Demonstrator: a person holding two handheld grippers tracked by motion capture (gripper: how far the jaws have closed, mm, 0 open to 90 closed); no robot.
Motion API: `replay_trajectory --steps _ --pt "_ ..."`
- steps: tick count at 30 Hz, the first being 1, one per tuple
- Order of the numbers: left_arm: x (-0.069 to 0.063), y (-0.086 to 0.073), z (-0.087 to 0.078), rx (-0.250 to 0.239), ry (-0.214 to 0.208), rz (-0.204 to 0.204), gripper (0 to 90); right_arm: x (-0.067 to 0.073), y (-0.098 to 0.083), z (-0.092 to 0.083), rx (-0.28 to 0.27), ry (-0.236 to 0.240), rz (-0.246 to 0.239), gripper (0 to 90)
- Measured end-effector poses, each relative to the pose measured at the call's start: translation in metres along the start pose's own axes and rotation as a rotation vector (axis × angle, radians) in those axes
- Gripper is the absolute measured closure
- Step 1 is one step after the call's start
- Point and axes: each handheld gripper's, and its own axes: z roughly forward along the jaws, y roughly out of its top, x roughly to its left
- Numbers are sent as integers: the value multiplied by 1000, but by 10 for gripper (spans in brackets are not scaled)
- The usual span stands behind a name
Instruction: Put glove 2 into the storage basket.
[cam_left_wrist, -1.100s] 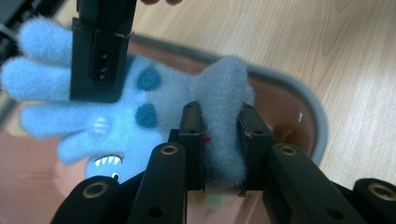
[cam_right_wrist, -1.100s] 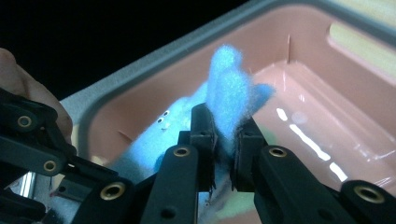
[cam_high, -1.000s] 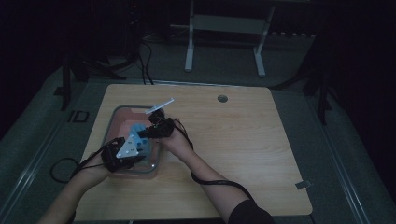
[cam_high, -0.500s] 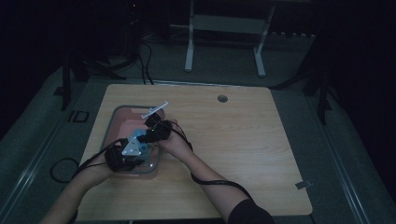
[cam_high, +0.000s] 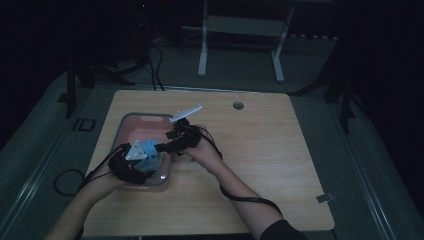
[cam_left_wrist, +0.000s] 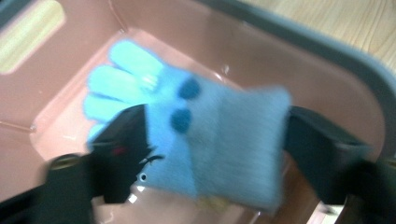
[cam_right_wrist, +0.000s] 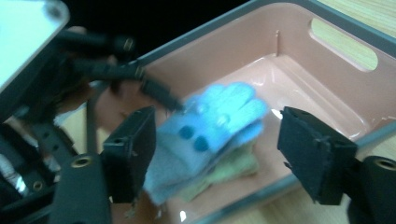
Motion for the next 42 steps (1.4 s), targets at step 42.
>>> replay_trajectory --steps 42 --pt "-91 82 33 -248 -262 33 74 -30 -97 -81 12 -84 -36 141"
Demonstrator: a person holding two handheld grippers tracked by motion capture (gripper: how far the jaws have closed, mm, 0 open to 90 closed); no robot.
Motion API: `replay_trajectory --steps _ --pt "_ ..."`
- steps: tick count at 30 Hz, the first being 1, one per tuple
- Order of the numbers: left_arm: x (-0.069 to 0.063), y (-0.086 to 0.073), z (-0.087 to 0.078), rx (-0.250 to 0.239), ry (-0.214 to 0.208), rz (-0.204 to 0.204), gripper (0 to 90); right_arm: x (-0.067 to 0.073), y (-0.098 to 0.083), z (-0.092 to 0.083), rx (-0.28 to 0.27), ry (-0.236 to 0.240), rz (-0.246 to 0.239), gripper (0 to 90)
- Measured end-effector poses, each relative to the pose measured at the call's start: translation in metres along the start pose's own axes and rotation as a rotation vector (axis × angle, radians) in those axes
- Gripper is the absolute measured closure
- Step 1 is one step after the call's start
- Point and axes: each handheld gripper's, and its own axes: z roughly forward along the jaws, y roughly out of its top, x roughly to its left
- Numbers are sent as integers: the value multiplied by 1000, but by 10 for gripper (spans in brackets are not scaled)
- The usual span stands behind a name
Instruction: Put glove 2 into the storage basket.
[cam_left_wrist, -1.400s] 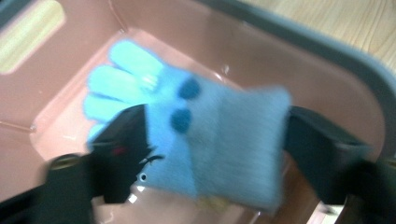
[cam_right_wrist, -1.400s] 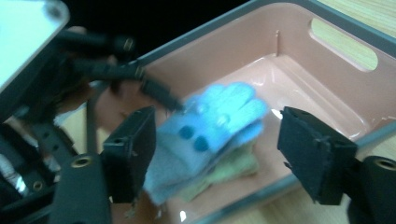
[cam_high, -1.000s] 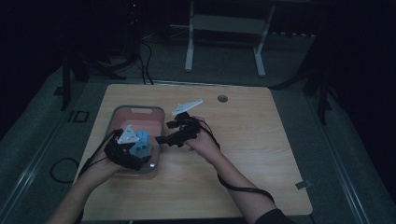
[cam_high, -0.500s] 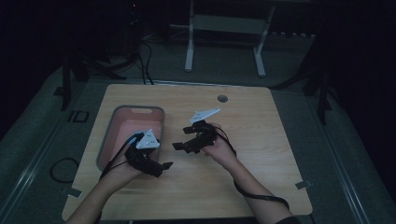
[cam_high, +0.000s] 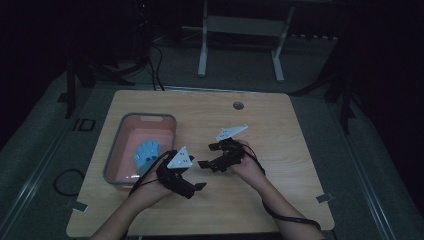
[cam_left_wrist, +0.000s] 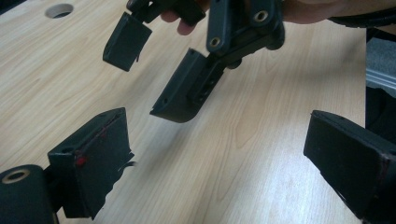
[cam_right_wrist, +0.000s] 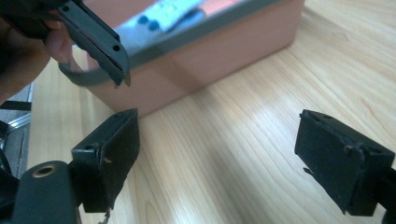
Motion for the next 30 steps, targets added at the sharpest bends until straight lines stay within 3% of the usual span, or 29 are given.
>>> replay_trajectory --steps 12,25,30 --pt "-13 -5 24 13 -47 20 75 -9 -32 -8 13 -24 21 142" --pt "-28 -20 56 41 -101 81 79 -16 -79 -20 16 -35 56 144" --pt "-31 -25 65 39 -118 62 79 -17 -90 -25 1 -54 68 144"
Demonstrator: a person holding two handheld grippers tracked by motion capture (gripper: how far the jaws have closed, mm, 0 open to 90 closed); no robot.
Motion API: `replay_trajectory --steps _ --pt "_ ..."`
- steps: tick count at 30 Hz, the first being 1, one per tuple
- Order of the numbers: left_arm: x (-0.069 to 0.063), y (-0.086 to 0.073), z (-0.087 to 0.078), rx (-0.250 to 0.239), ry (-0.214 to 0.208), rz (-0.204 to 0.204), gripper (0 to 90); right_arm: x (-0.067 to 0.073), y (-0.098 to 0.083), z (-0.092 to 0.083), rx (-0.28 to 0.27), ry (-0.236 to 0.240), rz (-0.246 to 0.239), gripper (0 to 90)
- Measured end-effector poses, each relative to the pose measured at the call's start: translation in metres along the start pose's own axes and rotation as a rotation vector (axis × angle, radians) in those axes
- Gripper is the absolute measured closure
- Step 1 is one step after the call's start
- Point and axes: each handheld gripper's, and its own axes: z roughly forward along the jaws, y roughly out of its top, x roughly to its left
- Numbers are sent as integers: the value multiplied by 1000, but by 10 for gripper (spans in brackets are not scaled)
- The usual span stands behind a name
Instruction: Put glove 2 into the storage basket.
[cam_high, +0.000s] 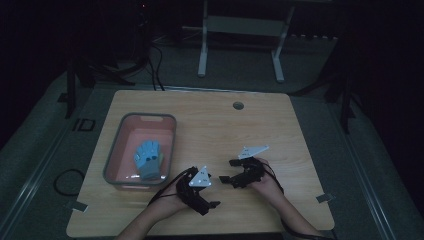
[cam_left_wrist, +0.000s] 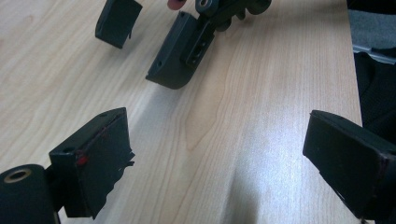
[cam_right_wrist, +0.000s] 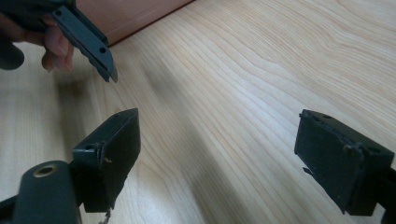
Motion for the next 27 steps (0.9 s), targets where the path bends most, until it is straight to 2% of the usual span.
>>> replay_trajectory --steps 3,7,11,15,19,24,27 --pt "-2 -2 4 -22 -2 -5 79 -1 -6 -2 -22 -28 5 143" --pt "-2 -6 9 -45 -7 -32 79 -3 -13 -5 -33 -42 9 142" --pt "-3 -11 13 -29 -20 -26 79 -3 -19 -7 -32 -36 -8 141" --pt "-5 -17 14 -28 -34 -10 79 -2 -27 -14 -18 -68 -39 137" --pt "-5 -21 14 -37 -27 -18 79 -4 -36 -22 -15 -81 -34 137" --pt "-5 -22 14 -53 -17 -24 79 -3 -42 -30 -70 -119 -49 123" --pt "-5 -24 13 -59 -10 -24 79 -3 -44 -32 -76 -123 -61 122"
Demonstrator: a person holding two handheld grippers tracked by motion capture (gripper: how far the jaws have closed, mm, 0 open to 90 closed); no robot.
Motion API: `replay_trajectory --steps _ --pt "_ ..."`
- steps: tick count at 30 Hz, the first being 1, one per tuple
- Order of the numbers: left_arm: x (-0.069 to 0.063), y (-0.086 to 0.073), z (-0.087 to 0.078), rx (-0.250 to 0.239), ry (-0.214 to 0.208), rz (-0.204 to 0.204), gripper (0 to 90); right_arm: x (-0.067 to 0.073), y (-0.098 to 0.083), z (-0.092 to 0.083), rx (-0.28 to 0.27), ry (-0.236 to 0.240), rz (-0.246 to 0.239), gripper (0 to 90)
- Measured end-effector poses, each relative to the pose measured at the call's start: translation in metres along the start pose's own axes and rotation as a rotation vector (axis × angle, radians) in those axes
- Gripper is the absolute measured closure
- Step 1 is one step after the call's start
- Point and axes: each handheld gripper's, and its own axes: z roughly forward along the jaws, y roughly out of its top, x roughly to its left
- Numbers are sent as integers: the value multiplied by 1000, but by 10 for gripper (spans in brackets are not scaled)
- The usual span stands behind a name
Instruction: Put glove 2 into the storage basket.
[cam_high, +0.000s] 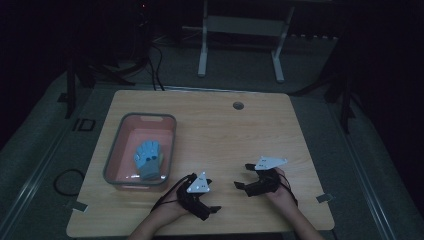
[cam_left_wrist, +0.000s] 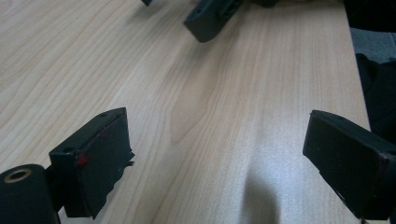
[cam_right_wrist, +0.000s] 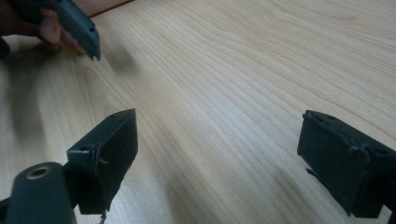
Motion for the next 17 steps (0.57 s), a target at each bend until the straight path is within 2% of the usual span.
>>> replay_trajectory --steps 5,9,13,17 --pt "-2 -2 2 7 -2 6 79 1 -4 -2 2 -25 -16 122" --pt "-5 -4 2 1 22 11 79 -1 -6 -4 1 -24 -14 122" --pt "-4 -5 1 -2 2 -9 79 -2 -6 -7 1 -24 -18 122" --pt "-4 -6 0 3 -13 -9 79 -2 -7 -5 16 -33 -25 122"
